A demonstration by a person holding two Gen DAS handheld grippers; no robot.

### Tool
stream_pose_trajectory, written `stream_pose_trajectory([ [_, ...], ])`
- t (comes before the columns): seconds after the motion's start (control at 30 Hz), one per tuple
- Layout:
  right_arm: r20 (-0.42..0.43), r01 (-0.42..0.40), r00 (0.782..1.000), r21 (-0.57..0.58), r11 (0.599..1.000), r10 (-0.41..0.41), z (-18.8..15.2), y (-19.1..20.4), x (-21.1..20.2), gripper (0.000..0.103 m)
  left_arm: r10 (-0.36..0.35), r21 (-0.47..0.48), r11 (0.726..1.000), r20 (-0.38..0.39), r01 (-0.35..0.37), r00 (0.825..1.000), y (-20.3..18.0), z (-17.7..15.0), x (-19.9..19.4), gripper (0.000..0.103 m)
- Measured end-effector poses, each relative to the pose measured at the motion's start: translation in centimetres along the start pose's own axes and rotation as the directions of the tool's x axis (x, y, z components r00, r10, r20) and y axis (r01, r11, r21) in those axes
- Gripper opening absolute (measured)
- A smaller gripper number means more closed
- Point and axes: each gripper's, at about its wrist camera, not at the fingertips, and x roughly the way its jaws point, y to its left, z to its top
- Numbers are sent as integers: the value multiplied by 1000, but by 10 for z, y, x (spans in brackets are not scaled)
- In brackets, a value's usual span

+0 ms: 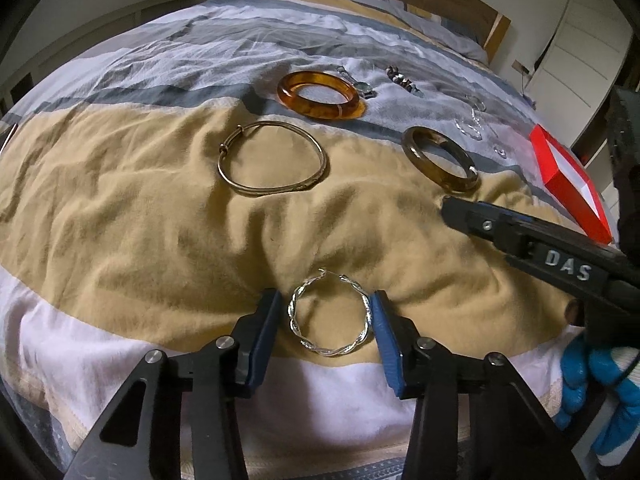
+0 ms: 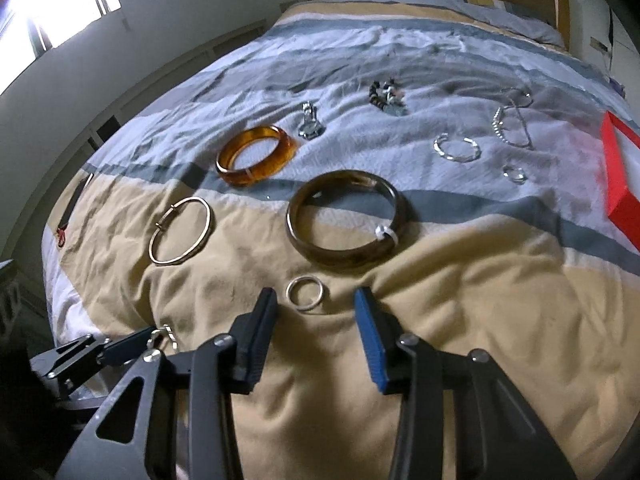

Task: Organize jewelry
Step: 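Grasp the twisted silver hoop earring with the left tool while the right tool grasps a small silver ring, then carry the hoop and ring into the red box while both tools open to release them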

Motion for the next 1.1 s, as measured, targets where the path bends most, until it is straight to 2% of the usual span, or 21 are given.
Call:
stream_pose_trajectory([
  [0.1, -5, 3, 1000, -19, 1000, -3, 1, 3, 3, 39, -1, -11, 1000, 2, 1, 1000, 2, 0, 0, 39],
  [0.2, -25, -2, 1000, -39, 999, 1, -1, 6, 7, 20, 4, -5, 1000, 4, -4, 1000, 2, 0, -1, 39],
  [0.43, -4, -17, 1000, -41, 999, 17, -2, 7, -10, 19, 27, 20, 999, 22, -28, 999, -4, -2, -12, 39],
  [0.6, 55, -21, 998, -33, 999, 23, -2, 1, -52, 19, 46, 38, 998, 44, -48, 998, -13, -1, -29, 39],
  [0.8, 128, 39, 991, 38, 999, -43, -6, -51, -115, 19, -2, 94, 996, 69, -5, 998, -48, 14, -50, 39],
  [0.93, 167, 110, 978, 94, 989, -125, -4, -105, -152, 19, -76, 173, 983, 69, 63, 995, -98, 34, -53, 39],
  [1.1, 193, 219, 949, 162, 962, -248, 8, -196, -191, 19, -189, 273, 947, 51, 168, 981, -184, 69, -37, 39],
])
